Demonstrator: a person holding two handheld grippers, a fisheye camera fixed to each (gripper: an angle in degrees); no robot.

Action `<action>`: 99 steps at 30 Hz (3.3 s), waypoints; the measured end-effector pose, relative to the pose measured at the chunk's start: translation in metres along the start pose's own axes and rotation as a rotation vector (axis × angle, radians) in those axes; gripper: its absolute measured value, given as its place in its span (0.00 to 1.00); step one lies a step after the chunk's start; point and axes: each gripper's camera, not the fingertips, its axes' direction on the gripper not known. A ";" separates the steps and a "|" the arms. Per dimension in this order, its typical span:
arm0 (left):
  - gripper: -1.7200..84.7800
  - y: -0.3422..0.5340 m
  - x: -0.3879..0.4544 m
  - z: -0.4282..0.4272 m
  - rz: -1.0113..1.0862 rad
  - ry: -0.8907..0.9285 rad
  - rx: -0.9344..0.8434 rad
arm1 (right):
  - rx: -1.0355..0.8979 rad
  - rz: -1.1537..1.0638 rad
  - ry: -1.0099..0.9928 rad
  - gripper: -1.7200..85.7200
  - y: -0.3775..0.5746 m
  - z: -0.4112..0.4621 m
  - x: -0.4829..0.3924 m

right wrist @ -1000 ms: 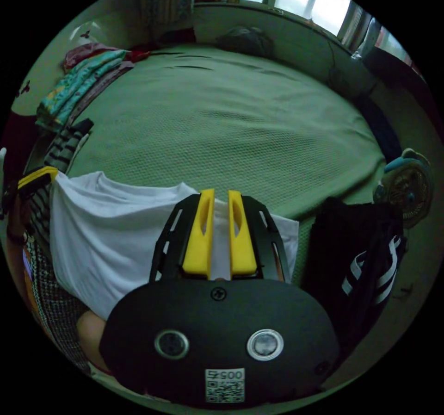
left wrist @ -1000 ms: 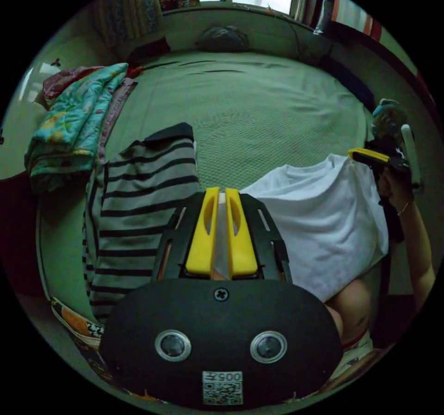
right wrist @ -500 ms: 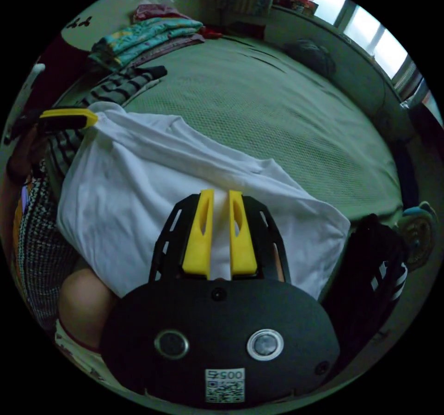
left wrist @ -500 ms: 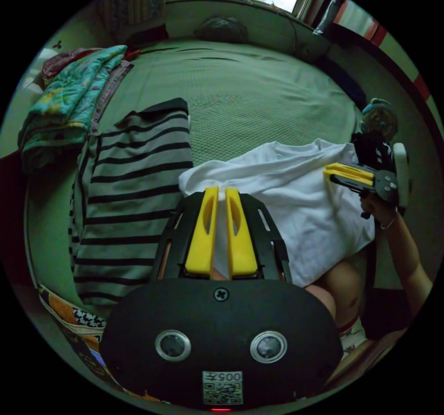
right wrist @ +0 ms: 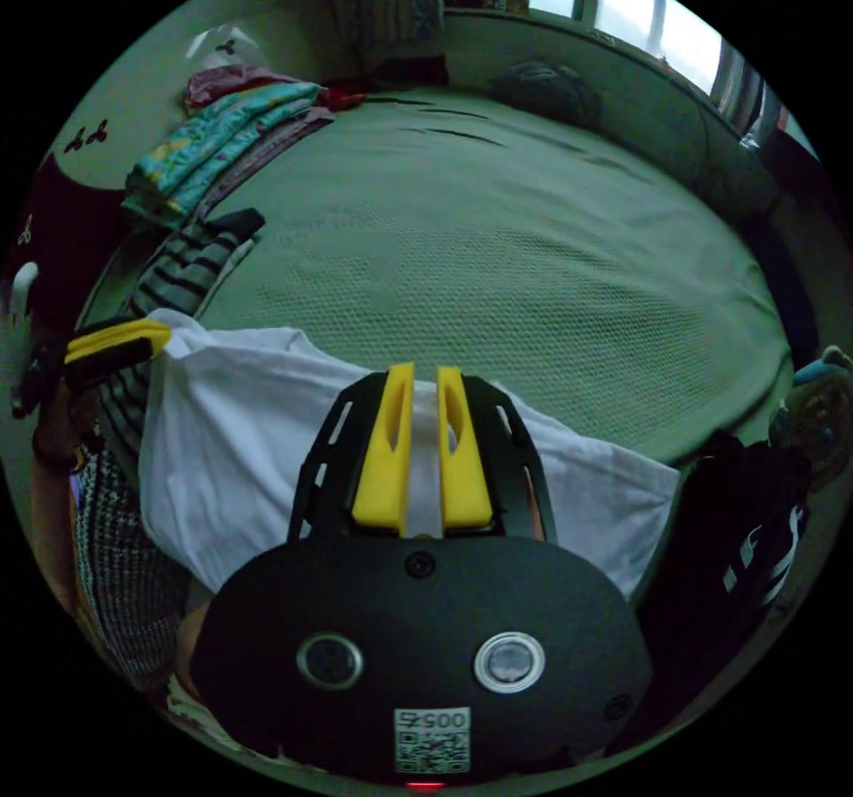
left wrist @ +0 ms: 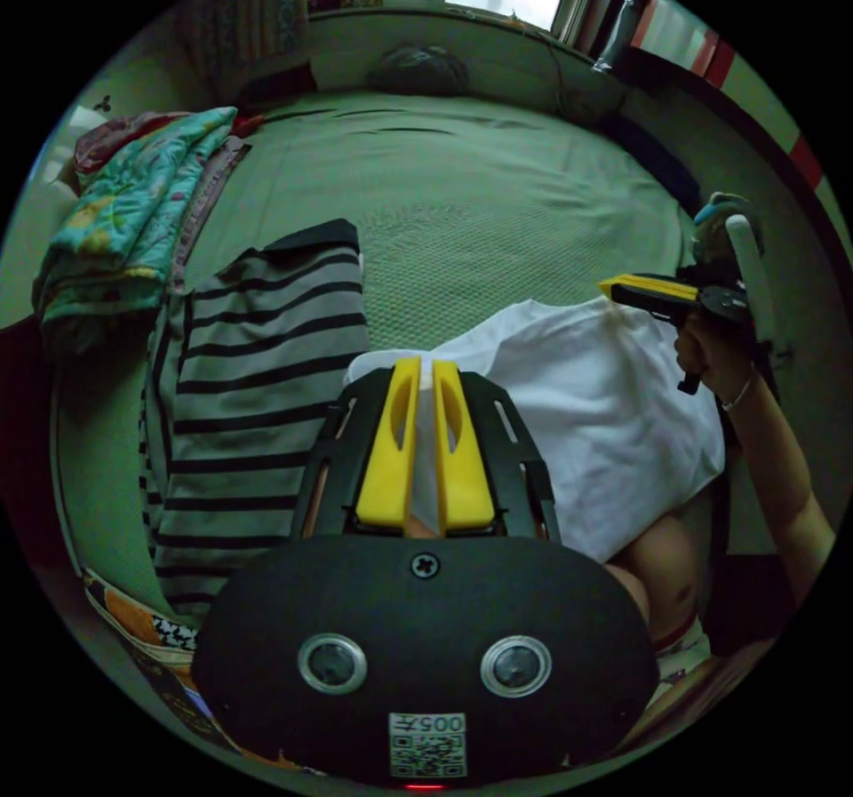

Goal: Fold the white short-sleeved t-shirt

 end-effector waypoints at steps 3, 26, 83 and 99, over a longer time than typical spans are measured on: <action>0.07 0.004 -0.001 0.001 -0.027 0.023 -0.006 | 0.007 -0.087 -0.073 0.07 0.014 -0.007 -0.023; 0.17 0.071 0.052 -0.053 -0.078 0.127 0.061 | -0.103 0.000 -0.064 0.09 -0.006 -0.014 -0.032; 0.16 0.182 0.818 0.020 0.270 0.050 0.030 | 0.157 0.170 0.079 0.09 0.404 -0.341 0.198; 0.04 0.207 0.759 -0.025 0.230 0.197 0.047 | 0.083 0.173 0.078 0.14 0.319 -0.303 0.217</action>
